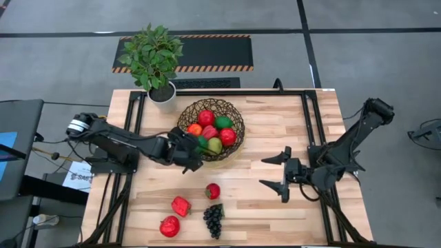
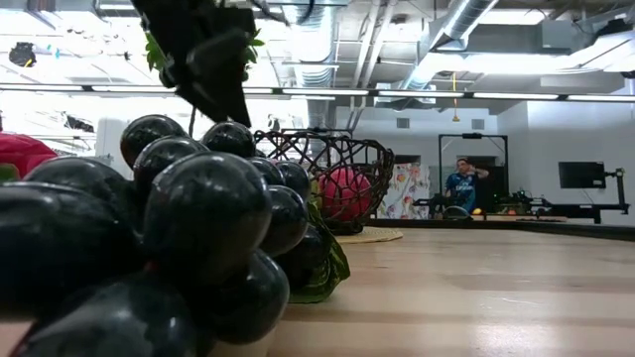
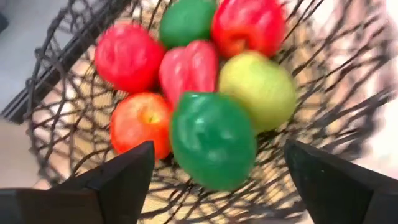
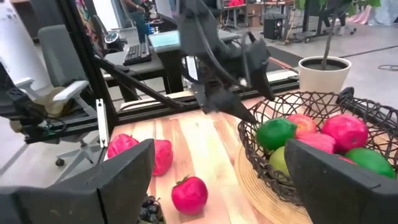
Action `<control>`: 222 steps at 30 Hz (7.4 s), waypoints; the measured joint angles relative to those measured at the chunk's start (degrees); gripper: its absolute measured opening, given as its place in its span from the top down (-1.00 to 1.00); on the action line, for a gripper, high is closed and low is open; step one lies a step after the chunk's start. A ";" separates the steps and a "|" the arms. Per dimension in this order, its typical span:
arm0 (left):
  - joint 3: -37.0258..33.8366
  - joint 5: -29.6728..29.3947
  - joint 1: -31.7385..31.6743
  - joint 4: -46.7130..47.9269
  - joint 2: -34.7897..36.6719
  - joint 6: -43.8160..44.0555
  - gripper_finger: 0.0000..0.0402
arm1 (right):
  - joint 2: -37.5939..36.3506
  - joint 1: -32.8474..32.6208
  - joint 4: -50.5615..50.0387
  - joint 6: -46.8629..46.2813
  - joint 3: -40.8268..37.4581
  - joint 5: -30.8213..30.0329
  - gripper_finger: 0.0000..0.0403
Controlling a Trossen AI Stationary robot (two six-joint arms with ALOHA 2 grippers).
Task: Build produce basket
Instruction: Put the red tomato into the basket
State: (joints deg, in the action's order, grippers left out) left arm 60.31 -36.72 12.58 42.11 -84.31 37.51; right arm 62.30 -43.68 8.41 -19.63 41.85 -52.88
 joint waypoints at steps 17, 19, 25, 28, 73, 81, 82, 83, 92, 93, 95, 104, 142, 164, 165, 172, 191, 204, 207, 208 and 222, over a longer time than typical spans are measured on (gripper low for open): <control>8.67 6.73 3.54 -1.81 2.36 0.55 -0.73 | -0.14 -0.97 -22.15 -27.61 0.00 0.26 -0.86; 9.51 7.30 6.08 -4.69 2.85 -0.37 -0.73 | 0.48 -1.20 -27.23 -35.51 0.00 0.39 -0.86; 9.43 7.93 13.78 -13.22 2.71 -0.37 -0.73 | 5.12 -3.08 -27.46 -40.50 0.00 0.54 -0.86; 8.77 6.05 17.45 -18.96 2.67 0.02 -0.73 | 7.41 -3.58 -22.77 -38.93 0.00 0.46 -0.86; 8.79 -4.10 31.38 -15.60 2.67 10.32 -0.73 | 15.74 1.95 7.17 -21.69 0.02 5.33 -0.86; 8.79 -4.08 32.42 -15.28 2.67 10.35 -0.73 | 15.74 3.27 7.30 -21.71 0.02 7.83 -0.86; 8.79 -4.12 32.48 -15.25 2.67 10.35 -0.73 | 15.74 3.44 7.30 -21.71 0.02 8.03 -0.86; 8.79 -4.10 32.48 -15.15 2.67 10.35 -0.73 | 15.74 3.63 7.31 -21.71 0.02 8.06 -0.86; 8.79 -4.16 32.48 -14.41 2.65 10.35 -0.73 | 15.74 4.50 7.34 -21.75 0.02 8.57 -0.86; 8.79 -4.15 32.48 -14.41 2.65 10.35 -0.73 | 15.74 4.50 7.34 -21.78 0.02 9.10 -0.86; 8.79 -4.15 32.48 -14.41 2.65 10.35 -0.73 | 15.74 4.49 7.36 -21.90 0.02 9.53 -0.86; 8.79 -2.50 32.48 -14.41 2.65 11.02 -0.73 | 15.74 4.42 7.39 -21.90 0.02 9.57 -0.86; 8.79 1.41 37.26 -4.00 2.65 24.68 -0.73 | 15.76 5.27 7.50 -21.72 0.02 11.13 -0.86; 8.74 4.16 38.03 -4.10 -1.99 28.32 -0.73 | 35.88 8.59 19.69 -1.76 12.10 15.27 -0.86; 8.74 4.39 38.03 -4.24 -2.43 28.64 -0.73 | 37.45 9.00 19.06 -0.29 14.04 15.58 -0.86; 8.79 4.97 38.08 -4.52 -4.87 29.68 -0.73 | 47.26 12.48 13.21 3.74 24.77 15.69 -0.86; 8.83 2.74 39.16 -5.60 -5.81 29.67 -0.73 | 63.19 17.86 9.37 -5.14 31.91 17.50 -0.86; 8.83 1.62 39.16 -5.59 -5.81 29.74 -0.73 | 63.03 18.66 4.19 -7.37 31.91 18.32 -0.71; 8.83 1.54 39.16 -5.60 -5.81 29.75 -0.73 | 62.56 18.39 4.10 -7.40 31.87 18.36 -0.58; 8.83 1.55 39.16 -5.58 -5.81 29.78 -0.73 | 62.43 18.31 3.89 -7.39 31.87 18.35 -0.54; 8.83 -3.45 39.14 -5.73 -5.79 29.34 -0.73 | 45.59 16.42 -2.49 -1.36 31.87 18.36 -0.57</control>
State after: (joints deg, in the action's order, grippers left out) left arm 69.14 -40.17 51.72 36.38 -90.11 66.85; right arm 107.90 -27.27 5.92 -21.00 73.71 -34.52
